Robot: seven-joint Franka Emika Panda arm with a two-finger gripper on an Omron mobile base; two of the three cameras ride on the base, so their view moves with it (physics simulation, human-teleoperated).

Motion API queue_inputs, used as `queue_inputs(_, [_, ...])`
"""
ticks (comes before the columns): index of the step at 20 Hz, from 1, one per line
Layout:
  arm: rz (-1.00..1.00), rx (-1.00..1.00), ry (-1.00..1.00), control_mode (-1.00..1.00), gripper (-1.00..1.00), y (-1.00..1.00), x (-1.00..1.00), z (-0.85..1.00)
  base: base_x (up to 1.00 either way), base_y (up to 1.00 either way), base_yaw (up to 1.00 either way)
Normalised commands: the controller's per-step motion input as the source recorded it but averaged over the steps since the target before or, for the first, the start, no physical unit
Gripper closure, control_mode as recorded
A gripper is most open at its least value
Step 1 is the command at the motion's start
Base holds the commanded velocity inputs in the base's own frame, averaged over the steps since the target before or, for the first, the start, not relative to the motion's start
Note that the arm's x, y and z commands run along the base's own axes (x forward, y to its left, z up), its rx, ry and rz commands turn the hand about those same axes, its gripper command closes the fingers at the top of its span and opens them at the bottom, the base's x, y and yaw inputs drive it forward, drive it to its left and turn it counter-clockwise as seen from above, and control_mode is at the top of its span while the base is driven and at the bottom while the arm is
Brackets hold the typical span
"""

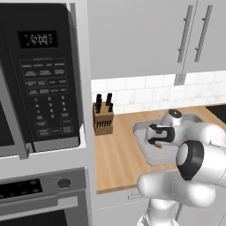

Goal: Place one sweet potato and one chicken drumstick in each tupperware on the nearby counter, to pack two identical lunches.

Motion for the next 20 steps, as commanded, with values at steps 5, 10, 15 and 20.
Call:
queue_inputs(5, [0.00, 0.00, -0.03, -1.00, -1.00, 0.00, -0.26, 0.41, 0.00, 0.00, 0.00])
queue_inputs(10, [0.00, 0.00, -0.07, -1.00, -1.00, 0.12, -0.99, 0.73, 0.00, 0.00, 0.00])
queue_inputs(15, [0.00, 0.00, 0.00, -1.00, -1.00, 0.51, -0.99, 0.67, 0.00, 0.00, 0.00])
queue_inputs(20, [0.00, 0.00, -0.05, -1.00, -1.00, 0.36, -0.90, 0.68, 0.00, 0.00, 0.00])
